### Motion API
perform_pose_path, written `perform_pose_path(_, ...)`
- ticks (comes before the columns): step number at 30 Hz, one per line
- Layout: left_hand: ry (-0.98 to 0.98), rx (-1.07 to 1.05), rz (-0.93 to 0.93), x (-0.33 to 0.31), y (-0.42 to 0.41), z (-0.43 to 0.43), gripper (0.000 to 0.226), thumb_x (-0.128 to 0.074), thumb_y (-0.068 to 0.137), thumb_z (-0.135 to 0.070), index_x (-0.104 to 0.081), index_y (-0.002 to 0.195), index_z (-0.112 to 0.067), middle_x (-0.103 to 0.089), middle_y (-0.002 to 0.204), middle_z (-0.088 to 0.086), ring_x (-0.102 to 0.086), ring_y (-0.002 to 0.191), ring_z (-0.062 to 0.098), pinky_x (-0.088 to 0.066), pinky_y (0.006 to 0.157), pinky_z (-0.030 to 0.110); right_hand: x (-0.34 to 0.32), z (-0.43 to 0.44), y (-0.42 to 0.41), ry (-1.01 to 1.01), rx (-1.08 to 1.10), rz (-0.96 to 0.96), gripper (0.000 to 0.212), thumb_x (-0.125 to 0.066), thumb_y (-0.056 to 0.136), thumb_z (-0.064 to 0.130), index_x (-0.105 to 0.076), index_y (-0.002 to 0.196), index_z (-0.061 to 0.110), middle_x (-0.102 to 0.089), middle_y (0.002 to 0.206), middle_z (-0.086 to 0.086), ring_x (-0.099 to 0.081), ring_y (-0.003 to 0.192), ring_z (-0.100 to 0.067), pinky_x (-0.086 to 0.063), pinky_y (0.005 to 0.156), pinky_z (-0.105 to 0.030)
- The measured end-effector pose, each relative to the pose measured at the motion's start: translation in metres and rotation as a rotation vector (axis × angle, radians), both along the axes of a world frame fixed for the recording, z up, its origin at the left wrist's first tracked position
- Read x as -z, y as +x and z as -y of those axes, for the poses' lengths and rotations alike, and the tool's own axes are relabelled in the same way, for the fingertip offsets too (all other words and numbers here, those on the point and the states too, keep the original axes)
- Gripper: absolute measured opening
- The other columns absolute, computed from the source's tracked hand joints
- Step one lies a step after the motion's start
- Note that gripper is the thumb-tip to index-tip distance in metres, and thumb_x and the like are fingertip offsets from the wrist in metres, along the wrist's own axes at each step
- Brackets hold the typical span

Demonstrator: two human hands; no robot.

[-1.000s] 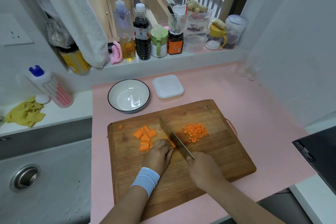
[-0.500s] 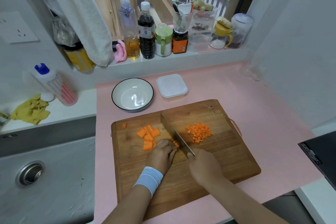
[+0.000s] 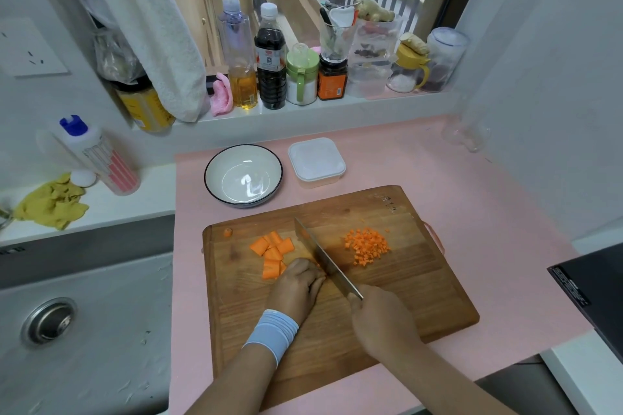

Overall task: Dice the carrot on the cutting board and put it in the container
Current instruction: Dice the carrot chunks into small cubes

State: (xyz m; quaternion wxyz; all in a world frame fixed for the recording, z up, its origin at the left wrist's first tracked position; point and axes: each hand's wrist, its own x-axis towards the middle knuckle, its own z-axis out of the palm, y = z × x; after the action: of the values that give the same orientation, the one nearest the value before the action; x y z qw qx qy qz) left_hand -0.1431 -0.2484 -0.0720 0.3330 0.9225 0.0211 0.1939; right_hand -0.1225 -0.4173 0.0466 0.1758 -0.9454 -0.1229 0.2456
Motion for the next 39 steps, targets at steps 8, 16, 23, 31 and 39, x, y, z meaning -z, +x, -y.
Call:
perform_pose_path(8, -0.007, 0.015, -0.011, 0.003, 0.001, -0.001, 0.005, -0.075, 0.083, -0.010, -0.076, 0.086, -0.014, -0.065, 0.086, -0.003, -0.057, 0.090, 0.008, -0.041, 0.086, 0.009, 0.003, -0.007, 0.012, 0.019, 0.001, -0.061, 0.023, -0.044, 0.102, 0.034, -0.060, 0.086, 0.028, -0.065, 0.084, 0.006, -0.065, 0.085, -0.020, -0.051, 0.074, -0.035)
perform_pose_path(16, -0.030, -0.003, -0.025, 0.000, 0.002, -0.002, 0.010, -0.077, 0.081, -0.010, -0.073, 0.090, -0.014, -0.067, 0.093, -0.003, -0.058, 0.092, 0.009, -0.035, 0.091, 0.006, 0.007, -0.014, 0.017, 0.005, -0.011, -0.053, 0.025, -0.044, 0.103, 0.035, -0.065, 0.095, 0.024, -0.068, 0.090, 0.003, -0.065, 0.086, -0.021, -0.049, 0.071, -0.032)
perform_pose_path(23, -0.105, 0.005, -0.036, -0.002, 0.001, -0.005, 0.024, -0.083, 0.073, -0.010, -0.068, 0.093, -0.011, -0.063, 0.097, 0.000, -0.056, 0.092, 0.008, -0.042, 0.087, 0.010, 0.003, -0.013, 0.017, 0.028, -0.012, -0.072, 0.025, -0.043, 0.104, 0.034, -0.064, 0.094, 0.024, -0.066, 0.086, 0.004, -0.065, 0.082, -0.018, -0.052, 0.072, -0.034)
perform_pose_path(31, -0.024, 0.023, 0.008, -0.001, -0.001, -0.003, 0.011, -0.078, 0.079, -0.004, -0.072, 0.085, -0.011, -0.063, 0.089, 0.001, -0.054, 0.091, 0.008, -0.034, 0.090, 0.004, 0.003, -0.012, 0.017, 0.013, -0.021, -0.057, 0.024, -0.044, 0.104, 0.034, -0.065, 0.100, 0.024, -0.066, 0.087, 0.005, -0.065, 0.086, -0.019, -0.053, 0.075, -0.034)
perform_pose_path(39, 0.020, 0.015, 0.020, 0.004, 0.001, -0.003, 0.006, -0.075, 0.082, -0.007, -0.073, 0.083, -0.012, -0.062, 0.086, 0.000, -0.054, 0.089, 0.010, -0.043, 0.082, 0.014, 0.001, -0.007, 0.010, 0.019, -0.046, 0.016, 0.022, -0.043, 0.102, 0.033, -0.065, 0.100, 0.028, -0.067, 0.090, 0.006, -0.065, 0.089, -0.018, -0.054, 0.079, -0.036)
